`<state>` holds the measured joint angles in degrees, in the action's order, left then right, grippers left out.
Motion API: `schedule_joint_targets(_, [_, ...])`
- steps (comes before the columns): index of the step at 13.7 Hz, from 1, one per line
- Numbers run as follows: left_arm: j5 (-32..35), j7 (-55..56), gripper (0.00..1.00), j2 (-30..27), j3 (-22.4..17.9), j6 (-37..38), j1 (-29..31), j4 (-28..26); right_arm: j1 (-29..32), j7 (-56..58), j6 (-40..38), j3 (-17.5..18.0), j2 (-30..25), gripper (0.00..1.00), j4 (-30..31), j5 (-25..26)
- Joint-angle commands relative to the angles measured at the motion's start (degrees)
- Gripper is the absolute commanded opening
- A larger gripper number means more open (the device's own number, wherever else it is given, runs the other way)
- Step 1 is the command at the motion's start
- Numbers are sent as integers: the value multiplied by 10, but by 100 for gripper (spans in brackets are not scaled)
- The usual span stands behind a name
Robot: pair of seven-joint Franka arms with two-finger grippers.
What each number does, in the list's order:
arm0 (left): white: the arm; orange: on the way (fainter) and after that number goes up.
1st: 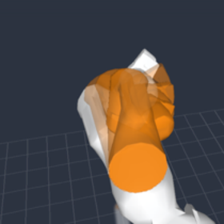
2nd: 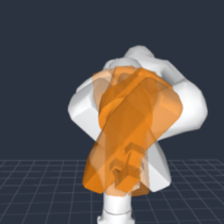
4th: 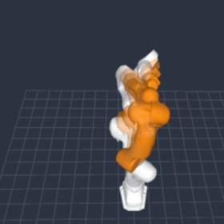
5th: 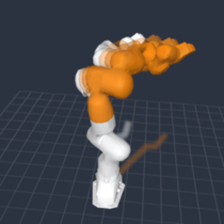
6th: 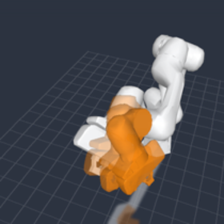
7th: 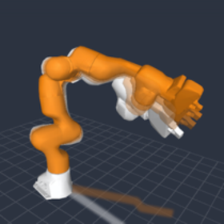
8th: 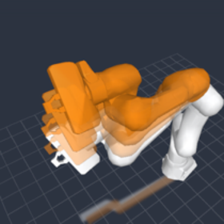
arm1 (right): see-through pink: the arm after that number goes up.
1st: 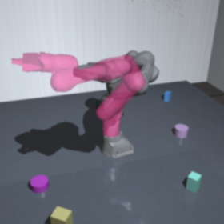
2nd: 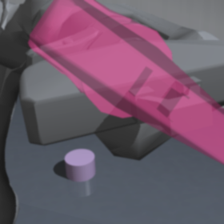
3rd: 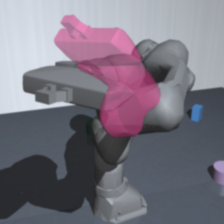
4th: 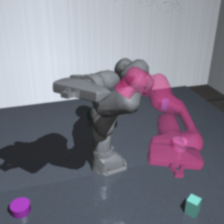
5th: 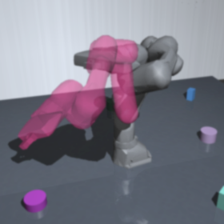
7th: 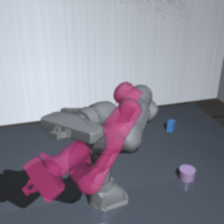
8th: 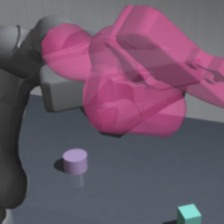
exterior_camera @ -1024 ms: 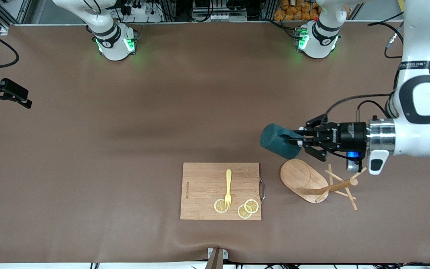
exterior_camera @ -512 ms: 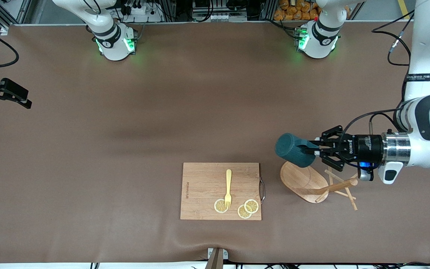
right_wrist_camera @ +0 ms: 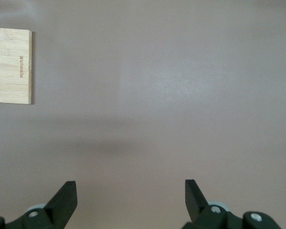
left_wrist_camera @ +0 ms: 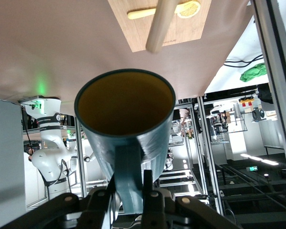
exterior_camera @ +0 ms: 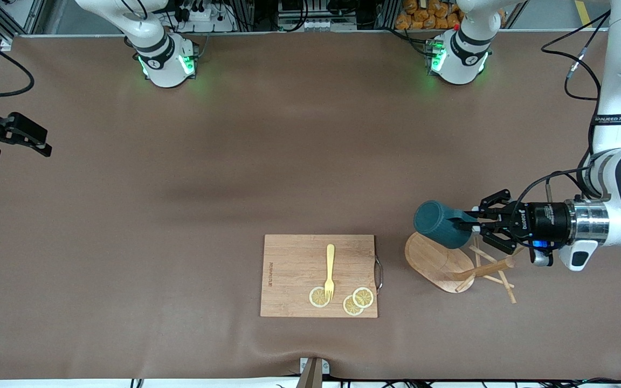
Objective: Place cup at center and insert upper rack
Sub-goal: 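Move the mug over the wooden mug tree with the left gripper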
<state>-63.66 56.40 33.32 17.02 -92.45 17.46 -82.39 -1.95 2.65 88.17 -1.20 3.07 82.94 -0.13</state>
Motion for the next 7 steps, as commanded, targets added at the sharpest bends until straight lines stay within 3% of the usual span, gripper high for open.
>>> schedule_joint_targets(1, [-11,-16,0,14,3,10,13,9,-17,-8,-2,0,-3,100,1,4])
schedule_joint_targets(7, [-6,-38,0,22,2,10,20,11,-20,-20,-3,1,-3,100,2,3])
